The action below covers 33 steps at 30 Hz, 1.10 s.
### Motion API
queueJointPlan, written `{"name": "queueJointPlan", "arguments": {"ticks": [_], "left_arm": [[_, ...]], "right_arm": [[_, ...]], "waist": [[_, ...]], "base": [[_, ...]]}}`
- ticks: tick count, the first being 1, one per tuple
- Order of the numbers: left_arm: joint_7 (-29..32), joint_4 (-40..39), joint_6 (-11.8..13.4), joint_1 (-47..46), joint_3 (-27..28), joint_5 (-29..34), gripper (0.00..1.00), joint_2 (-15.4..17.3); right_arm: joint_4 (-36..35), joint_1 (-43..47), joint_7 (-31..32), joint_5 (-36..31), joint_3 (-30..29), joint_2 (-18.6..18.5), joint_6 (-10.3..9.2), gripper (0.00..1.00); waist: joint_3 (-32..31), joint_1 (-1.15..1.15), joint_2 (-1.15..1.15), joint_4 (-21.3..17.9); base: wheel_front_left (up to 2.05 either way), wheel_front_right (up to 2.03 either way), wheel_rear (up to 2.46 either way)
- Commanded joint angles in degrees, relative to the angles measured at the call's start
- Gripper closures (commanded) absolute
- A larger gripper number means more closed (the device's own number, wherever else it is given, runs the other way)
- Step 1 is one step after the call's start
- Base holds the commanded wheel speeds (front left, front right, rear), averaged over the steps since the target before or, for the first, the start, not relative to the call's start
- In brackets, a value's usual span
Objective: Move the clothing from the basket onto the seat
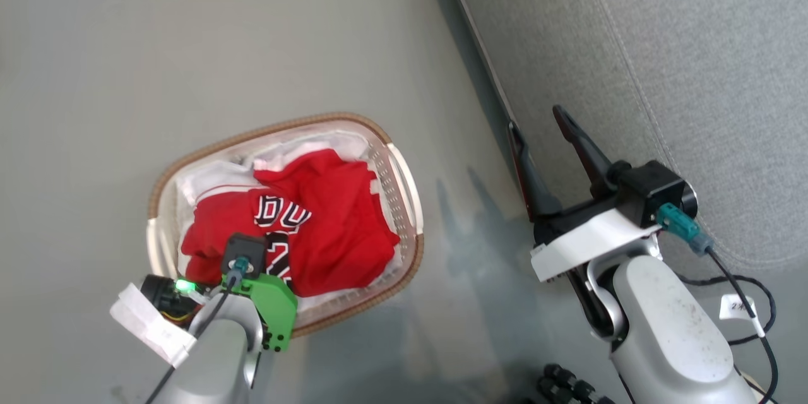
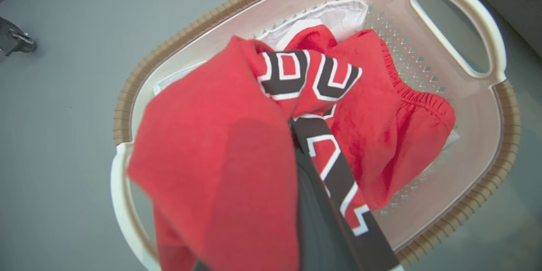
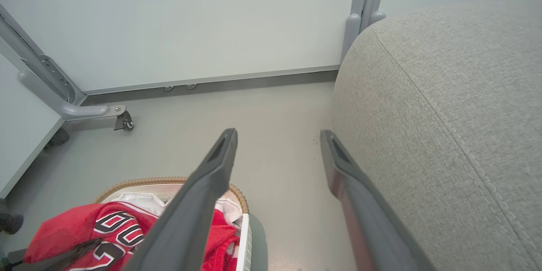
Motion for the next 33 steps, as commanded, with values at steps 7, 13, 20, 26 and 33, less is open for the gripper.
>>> {"name": "queueJointPlan", "arguments": {"ticks": [7,13,20,26,33], "left_arm": [[-0.2,-9.55,-0.04,6.6,-0.35,-1.19,1.0,-0.66],[-0.13,-16.91,-0.52,10.01,-0.48,-1.68,1.0,-0.89],[-0.13,-24.6,-0.29,13.15,0.48,-1.9,1.0,-1.0],[-0.13,-31.47,-0.76,15.05,1.76,-2.16,1.0,-1.02],[-0.14,-38.5,-1.51,15.82,3.07,-2.19,1.0,-1.06]], "right_arm": [[1.27,3.85,-0.24,-2.04,-0.96,-0.66,-0.04,0.0],[1.92,6.55,-0.23,-2.49,-1.04,-1.25,-0.04,0.0],[2.57,9.14,-0.23,-2.64,-0.39,-1.62,-0.04,0.0],[3.11,11.35,-0.24,-2.65,0.1,-2.31,-0.04,0.0],[3.16,13.53,-0.23,-2.55,0.21,-2.4,-0.04,0.0]], "waist": [[-10.72,0.0,0.0,6.41],[-15.22,0.0,0.0,9.17],[-19.81,0.0,0.0,10.57],[-22.68,0.0,0.0,11.21],[-24.86,0.0,0.0,11.8]], "base": [[0.0,0.0,0.0],[0.0,0.0,0.0],[0.0,0.0,0.0],[0.0,0.0,0.0],[0.0,0.0,0.0]]}}
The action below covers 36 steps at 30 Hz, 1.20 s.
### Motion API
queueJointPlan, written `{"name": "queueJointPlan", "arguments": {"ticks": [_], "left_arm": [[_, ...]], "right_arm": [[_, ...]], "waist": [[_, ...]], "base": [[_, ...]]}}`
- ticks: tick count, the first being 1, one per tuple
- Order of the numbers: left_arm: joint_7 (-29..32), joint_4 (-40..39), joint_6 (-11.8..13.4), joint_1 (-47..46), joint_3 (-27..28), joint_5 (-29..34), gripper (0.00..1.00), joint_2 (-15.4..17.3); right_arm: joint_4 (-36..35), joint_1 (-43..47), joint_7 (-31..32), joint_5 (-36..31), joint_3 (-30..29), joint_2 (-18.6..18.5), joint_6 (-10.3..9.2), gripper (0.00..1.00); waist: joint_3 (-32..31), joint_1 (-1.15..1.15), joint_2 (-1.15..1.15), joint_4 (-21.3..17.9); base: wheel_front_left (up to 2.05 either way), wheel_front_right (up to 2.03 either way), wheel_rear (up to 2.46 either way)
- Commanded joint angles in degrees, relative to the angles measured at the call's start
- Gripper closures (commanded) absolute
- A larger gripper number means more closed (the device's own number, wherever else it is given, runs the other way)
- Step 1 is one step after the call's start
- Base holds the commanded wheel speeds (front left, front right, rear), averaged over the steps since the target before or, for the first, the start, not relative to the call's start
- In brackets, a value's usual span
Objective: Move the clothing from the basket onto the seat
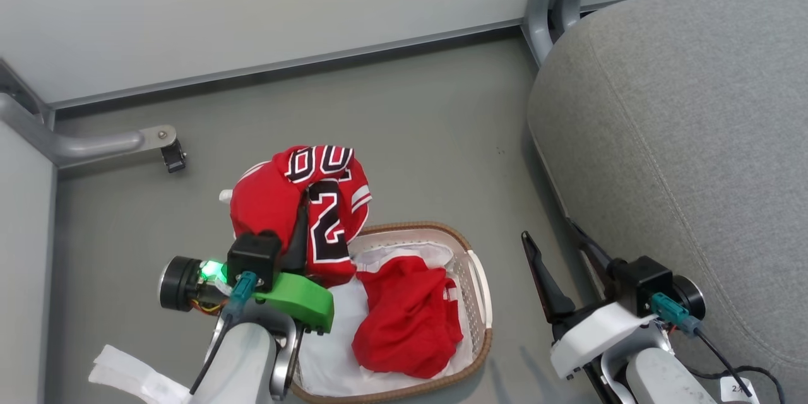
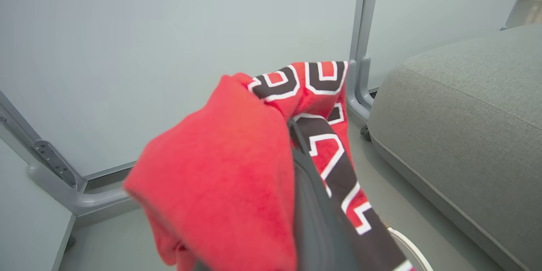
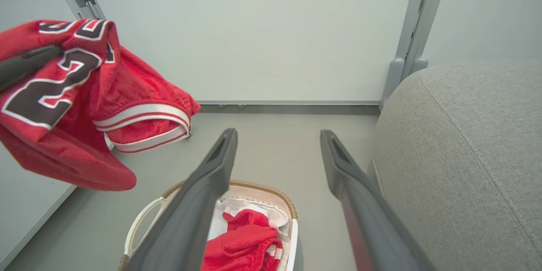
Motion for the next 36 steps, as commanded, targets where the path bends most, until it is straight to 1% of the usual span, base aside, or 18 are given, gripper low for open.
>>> {"name": "queueJointPlan", "arguments": {"ticks": [1,8,13,23,29,36], "left_arm": [[-0.05,-1.22,-0.32,0.7,0.22,-0.33,1.0,0.13],[-0.05,-7.6,-0.82,-1.21,-1.62,-1.73,1.0,0.12],[-0.05,-10.91,-0.48,-2.0,-3.3,-2.51,1.0,0.13],[-0.04,-11.4,0.31,-1.49,-5.18,-3.59,1.0,0.14],[-0.04,-11.63,0.87,-2.21,-6.45,-4.61,1.0,0.14],[-0.04,-11.39,1.3,-3.17,-8.16,-6.0,1.0,0.14]], "right_arm": [[0.05,1.01,-0.23,-0.31,-0.06,-0.32,-0.04,0.0],[0.32,2.44,-0.24,-0.17,-0.14,-0.03,-0.04,0.0],[0.5,3.1,-0.23,-0.17,0.21,-0.08,-0.04,0.0],[0.62,3.58,-0.23,-0.24,1.61,-0.42,-0.04,0.0],[0.13,2.25,-0.23,0.28,6.07,-1.4,-0.04,0.0],[-0.8,-3.47,-0.22,1.61,14.62,-2.27,-0.04,0.0]], "waist": [[-1.12,0.0,0.0,0.76],[-2.6,0.0,0.0,1.31],[-3.2,0.0,0.0,1.51],[-3.51,0.0,0.0,1.46],[-2.81,0.0,0.0,2.15],[-1.63,0.0,0.0,3.39]], "base": [[0.0,0.0,0.0],[0.0,0.0,0.0],[0.0,0.0,0.0],[0.0,0.0,0.0],[0.0,0.0,0.0],[0.0,0.0,0.0]]}}
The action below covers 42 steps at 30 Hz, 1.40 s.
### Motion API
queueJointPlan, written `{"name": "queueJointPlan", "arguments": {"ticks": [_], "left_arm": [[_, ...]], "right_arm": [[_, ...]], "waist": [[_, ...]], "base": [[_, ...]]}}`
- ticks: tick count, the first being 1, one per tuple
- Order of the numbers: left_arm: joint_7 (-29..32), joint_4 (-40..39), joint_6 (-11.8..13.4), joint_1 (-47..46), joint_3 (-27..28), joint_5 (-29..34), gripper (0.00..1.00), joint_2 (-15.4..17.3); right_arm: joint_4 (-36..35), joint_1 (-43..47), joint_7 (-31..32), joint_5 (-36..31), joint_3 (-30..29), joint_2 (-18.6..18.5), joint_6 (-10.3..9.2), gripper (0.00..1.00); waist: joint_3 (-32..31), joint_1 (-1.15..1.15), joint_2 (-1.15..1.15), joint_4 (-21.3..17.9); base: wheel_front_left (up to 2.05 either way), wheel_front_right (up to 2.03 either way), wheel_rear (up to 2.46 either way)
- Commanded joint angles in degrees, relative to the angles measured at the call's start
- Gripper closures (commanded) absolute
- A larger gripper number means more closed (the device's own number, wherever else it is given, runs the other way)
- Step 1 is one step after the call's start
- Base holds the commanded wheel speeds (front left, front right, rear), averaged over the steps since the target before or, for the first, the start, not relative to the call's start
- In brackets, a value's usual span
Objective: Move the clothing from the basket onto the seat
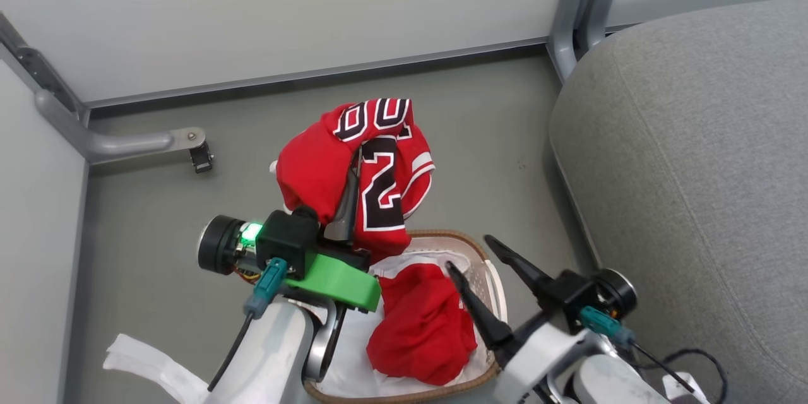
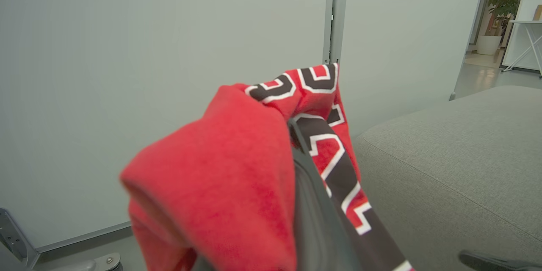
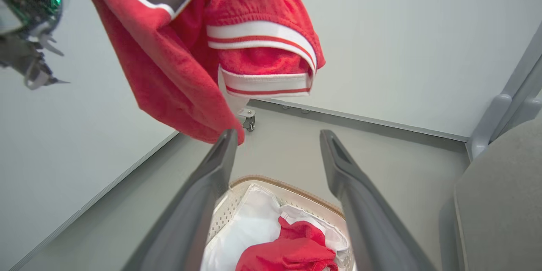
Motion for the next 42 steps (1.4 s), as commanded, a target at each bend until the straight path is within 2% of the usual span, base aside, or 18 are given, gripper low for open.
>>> {"name": "queueJointPlan", "arguments": {"ticks": [1,6,12,29,30,31,32,33,37,39,41,42], "left_arm": [[-0.03,0.09,0.29,-1.03,-0.37,-0.48,1.0,0.17],[-0.03,0.3,0.57,-1.86,-2.29,-1.49,1.0,0.18],[-0.03,-0.11,1.16,-3.0,-5.41,-3.69,1.0,0.17],[-0.03,-0.46,2.67,-4.92,-11.15,-6.74,1.0,0.17],[-0.03,-0.44,2.7,-4.93,-11.19,-6.85,1.0,0.17],[-0.03,-0.43,2.81,-4.96,-11.26,-6.96,1.0,0.17],[-0.03,-0.41,2.89,-4.98,-11.26,-7.05,1.0,0.17],[-0.03,-0.43,2.99,-5.01,-11.24,-7.13,1.0,0.17],[-0.04,-0.86,3.29,-5.1,-11.01,-6.65,1.0,0.17],[-0.03,-1.13,3.52,-4.93,-10.77,-6.41,0.67,0.18],[-0.03,-1.29,3.59,-4.68,-10.6,-6.1,0.5,0.17],[-0.03,-1.34,3.59,-4.57,-10.54,-6.02,0.26,0.17]], "right_arm": [[-0.18,-1.53,-0.19,0.47,1.38,-0.45,-0.04,0.0],[0.44,-6.12,-0.17,1.23,6.96,-0.56,-0.04,0.0],[1.82,-9.78,-0.17,1.14,10.7,-0.65,-0.04,0.0],[7.06,-16.55,-0.17,0.31,13.74,1.7,-0.04,0.0],[7.23,-16.71,-0.17,0.3,13.73,1.82,-0.04,0.26],[7.61,-16.82,-0.17,0.36,13.78,1.92,-0.04,0.62],[7.82,-16.87,-0.17,0.38,13.58,1.97,-0.04,0.87],[8.01,-16.93,-0.17,0.41,13.4,2.05,-0.04,1.0],[8.44,-16.52,-0.17,0.96,12.99,2.25,-0.04,1.0],[8.0,-16.12,-0.17,1.01,12.78,2.2,-0.04,1.0],[7.68,-15.71,-0.17,0.95,12.6,2.01,-0.04,1.0],[7.65,-15.59,-0.17,0.88,12.57,1.91,-0.04,1.0]], "waist": [[0.4,0.0,0.0,0.54],[0.92,0.0,0.0,1.78],[1.42,0.0,0.0,3.49],[2.66,0.0,0.0,6.5],[2.7,0.0,0.0,6.61],[2.75,0.0,0.0,6.73],[2.79,0.0,0.0,6.8],[2.85,0.0,0.0,6.85],[3.0,0.0,0.0,6.82],[3.1,0.0,0.0,6.62],[3.2,0.0,0.0,6.36],[3.25,0.0,0.0,6.25]], "base": [[0.0,0.0,0.0],[0.0,0.0,0.0],[0.0,0.0,0.0],[0.0,0.0,0.0],[0.0,0.0,0.0],[0.0,0.0,0.0],[0.0,0.0,0.0],[0.0,0.0,0.0],[0.0,0.0,0.0],[0.0,0.0,0.0],[0.0,0.0,0.0],[0.0,0.0,0.0]]}}
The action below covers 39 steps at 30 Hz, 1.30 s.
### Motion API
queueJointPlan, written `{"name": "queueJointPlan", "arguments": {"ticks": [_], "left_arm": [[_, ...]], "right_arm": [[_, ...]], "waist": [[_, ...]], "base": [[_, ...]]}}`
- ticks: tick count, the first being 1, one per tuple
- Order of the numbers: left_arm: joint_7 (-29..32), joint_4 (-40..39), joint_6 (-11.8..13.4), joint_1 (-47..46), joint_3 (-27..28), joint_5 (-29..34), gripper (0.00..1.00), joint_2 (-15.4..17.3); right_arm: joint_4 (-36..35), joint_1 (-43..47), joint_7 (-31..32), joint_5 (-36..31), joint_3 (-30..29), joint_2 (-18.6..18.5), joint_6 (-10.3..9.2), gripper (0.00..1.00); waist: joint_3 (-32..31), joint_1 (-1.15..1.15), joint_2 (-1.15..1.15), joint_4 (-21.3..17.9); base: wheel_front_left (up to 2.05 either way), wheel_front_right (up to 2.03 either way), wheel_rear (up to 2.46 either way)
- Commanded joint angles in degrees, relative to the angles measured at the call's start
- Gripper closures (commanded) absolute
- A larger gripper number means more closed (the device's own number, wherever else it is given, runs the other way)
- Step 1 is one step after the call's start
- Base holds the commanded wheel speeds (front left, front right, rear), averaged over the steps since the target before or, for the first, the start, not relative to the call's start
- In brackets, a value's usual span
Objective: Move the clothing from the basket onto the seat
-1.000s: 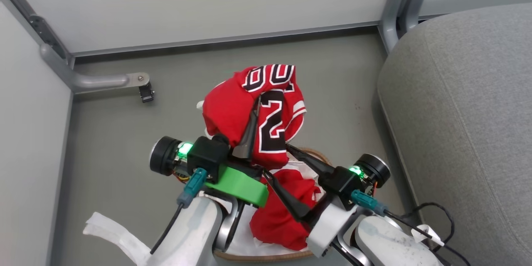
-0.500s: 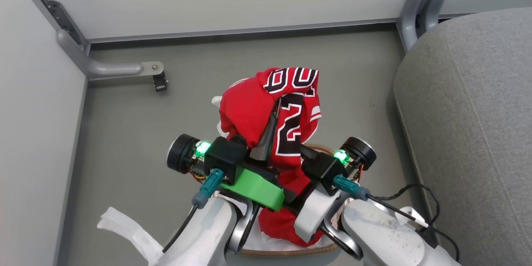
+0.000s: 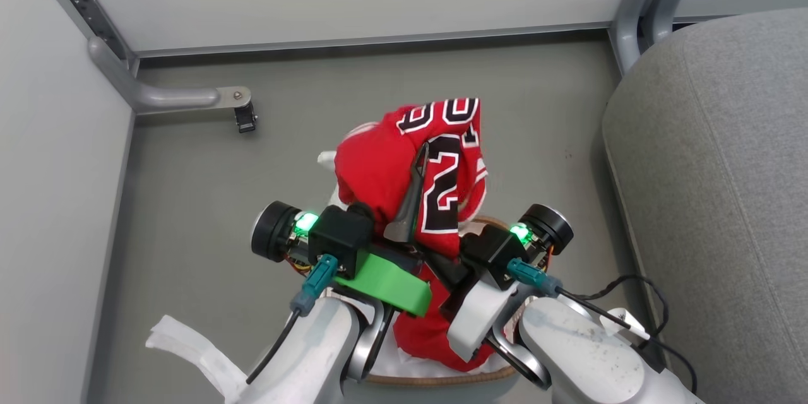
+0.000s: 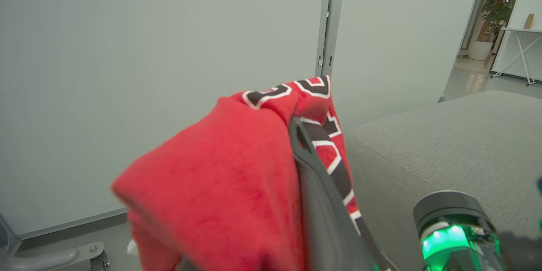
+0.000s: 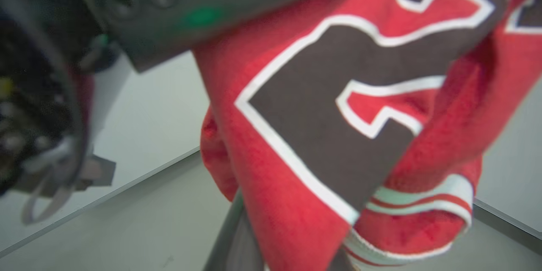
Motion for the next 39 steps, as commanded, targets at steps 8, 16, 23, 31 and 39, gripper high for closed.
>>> {"name": "queueJointPlan", "arguments": {"ticks": [8,16,23,31,39], "left_arm": [[-0.03,-0.2,0.04,-0.24,0.71,0.72,0.0,0.16],[-0.04,0.34,-0.03,-0.11,1.25,1.49,0.0,0.16],[-0.03,1.59,-0.74,0.78,2.38,2.86,0.0,0.17],[-0.03,3.22,-1.91,2.38,4.19,4.14,0.0,0.19],[-0.02,3.92,-2.95,2.91,5.48,5.09,0.0,0.25]], "right_arm": [[-0.86,0.69,-0.11,-0.28,-0.71,-0.62,-0.04,1.0],[-2.17,1.15,-0.11,-0.27,-2.82,-0.83,-0.04,1.0],[-3.39,2.03,-0.12,-0.3,-5.0,-0.92,-0.04,1.0],[-5.87,2.9,-0.12,-0.66,-10.32,-0.3,-0.06,1.0],[-7.97,3.52,-0.12,-1.89,-16.72,-0.19,-0.06,1.0]], "waist": [[0.48,0.0,0.0,-0.94],[0.72,0.0,0.0,-2.25],[0.59,0.0,0.0,-5.62],[0.5,0.0,0.0,-12.13],[0.79,0.0,0.0,-18.53]], "base": [[0.0,0.0,0.0],[0.0,0.0,0.0],[0.0,0.0,0.0],[0.0,0.0,0.0],[0.0,0.0,0.0]]}}
